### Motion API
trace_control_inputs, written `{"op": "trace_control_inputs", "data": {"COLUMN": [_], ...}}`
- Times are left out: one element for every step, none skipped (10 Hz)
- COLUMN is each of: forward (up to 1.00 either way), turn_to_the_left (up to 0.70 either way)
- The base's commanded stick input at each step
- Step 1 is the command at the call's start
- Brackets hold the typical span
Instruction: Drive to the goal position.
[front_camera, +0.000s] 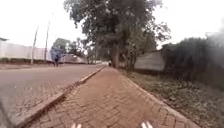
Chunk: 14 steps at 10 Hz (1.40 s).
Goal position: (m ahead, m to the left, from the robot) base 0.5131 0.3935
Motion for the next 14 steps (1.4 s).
{"op": "trace_control_inputs", "data": {"forward": [0.5,0.5,0.5,0.5,0.5,0.5,0.5,0.5,0.5,0.5,0.5,0.5,0.5,0.5], "turn_to_the_left": [0.0,0.0,0.0,0.0,0.0,0.0,0.0,0.0,0.0,0.0,0.0,0.0,0.0,0.0]}}
